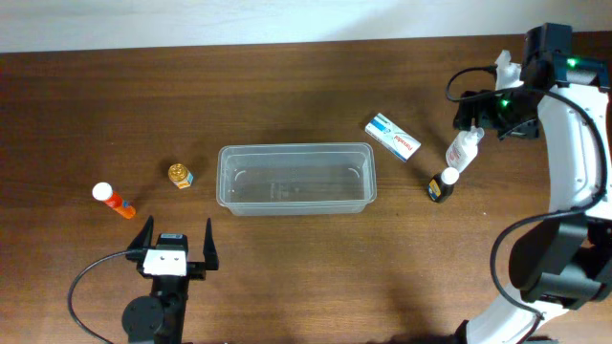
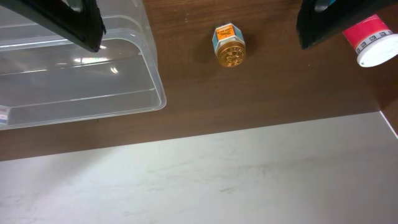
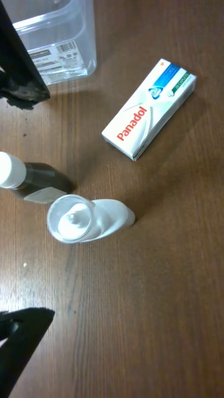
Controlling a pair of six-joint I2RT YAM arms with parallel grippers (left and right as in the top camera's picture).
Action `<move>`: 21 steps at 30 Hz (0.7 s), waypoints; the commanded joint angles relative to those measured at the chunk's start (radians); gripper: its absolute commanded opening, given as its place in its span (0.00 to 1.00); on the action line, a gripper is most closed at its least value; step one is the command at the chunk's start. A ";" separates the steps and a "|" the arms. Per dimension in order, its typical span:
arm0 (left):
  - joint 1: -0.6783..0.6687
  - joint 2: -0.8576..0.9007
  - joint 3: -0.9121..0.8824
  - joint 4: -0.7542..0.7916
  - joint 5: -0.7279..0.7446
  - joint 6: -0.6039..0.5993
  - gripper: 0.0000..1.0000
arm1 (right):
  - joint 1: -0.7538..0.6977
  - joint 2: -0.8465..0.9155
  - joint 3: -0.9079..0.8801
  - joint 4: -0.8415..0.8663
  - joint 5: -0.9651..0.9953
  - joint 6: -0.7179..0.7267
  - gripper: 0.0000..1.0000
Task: Pack container
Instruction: 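Move the right gripper to the white spray bottle and grasp it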
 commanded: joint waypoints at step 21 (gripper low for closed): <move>0.007 -0.007 -0.006 -0.001 0.010 0.009 0.99 | 0.005 0.214 0.015 0.001 -0.022 -0.055 0.80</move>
